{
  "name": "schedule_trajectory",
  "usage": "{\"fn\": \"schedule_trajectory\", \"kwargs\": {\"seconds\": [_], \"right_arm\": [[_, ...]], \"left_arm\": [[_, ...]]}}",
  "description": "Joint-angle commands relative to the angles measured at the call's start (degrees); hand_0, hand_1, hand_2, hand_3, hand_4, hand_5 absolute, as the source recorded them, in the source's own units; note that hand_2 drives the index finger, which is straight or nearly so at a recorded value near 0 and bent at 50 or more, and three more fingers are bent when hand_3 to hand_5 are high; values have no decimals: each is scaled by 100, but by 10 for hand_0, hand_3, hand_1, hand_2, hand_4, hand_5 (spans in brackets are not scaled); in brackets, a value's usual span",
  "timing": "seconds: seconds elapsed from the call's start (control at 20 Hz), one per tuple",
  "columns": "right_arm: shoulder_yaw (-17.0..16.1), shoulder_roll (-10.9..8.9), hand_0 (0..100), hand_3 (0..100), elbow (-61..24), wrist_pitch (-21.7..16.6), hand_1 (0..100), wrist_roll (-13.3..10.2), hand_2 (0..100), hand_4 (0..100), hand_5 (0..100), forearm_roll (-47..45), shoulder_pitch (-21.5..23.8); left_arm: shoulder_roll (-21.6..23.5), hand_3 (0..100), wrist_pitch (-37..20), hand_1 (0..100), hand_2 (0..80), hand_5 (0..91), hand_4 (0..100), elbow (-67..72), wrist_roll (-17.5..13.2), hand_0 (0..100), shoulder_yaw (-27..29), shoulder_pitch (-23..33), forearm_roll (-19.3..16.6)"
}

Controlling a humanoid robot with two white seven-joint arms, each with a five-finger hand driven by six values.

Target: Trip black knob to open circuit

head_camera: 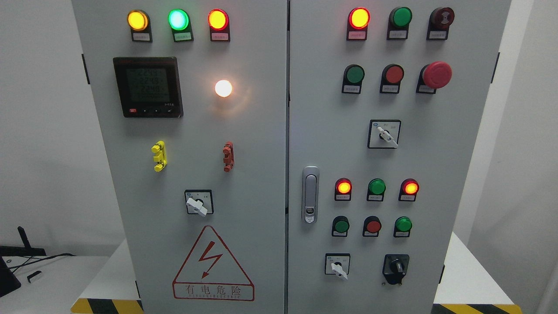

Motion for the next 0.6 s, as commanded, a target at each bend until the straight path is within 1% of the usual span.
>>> {"fn": "schedule_trajectory", "kwargs": {"seconds": [0.0,0.4,0.55], "right_arm": [[0,0,58,251,0,-3,196,5,61,184,205,-3,0],[0,-9,58,252,-26,-3,195,5,62,184,206,-3,9],[35,0,58,252,-280,-3,195,-13,63,184,206,5,79]], "left_arm": [[-6,0,-5,389,0,0,0,0,2,120,0,0,-176],[3,0,-5,389,0,0,0,0,2,120,0,0,-176],[-6,0,-5,389,0,0,0,0,2,120,0,0,-176]]}}
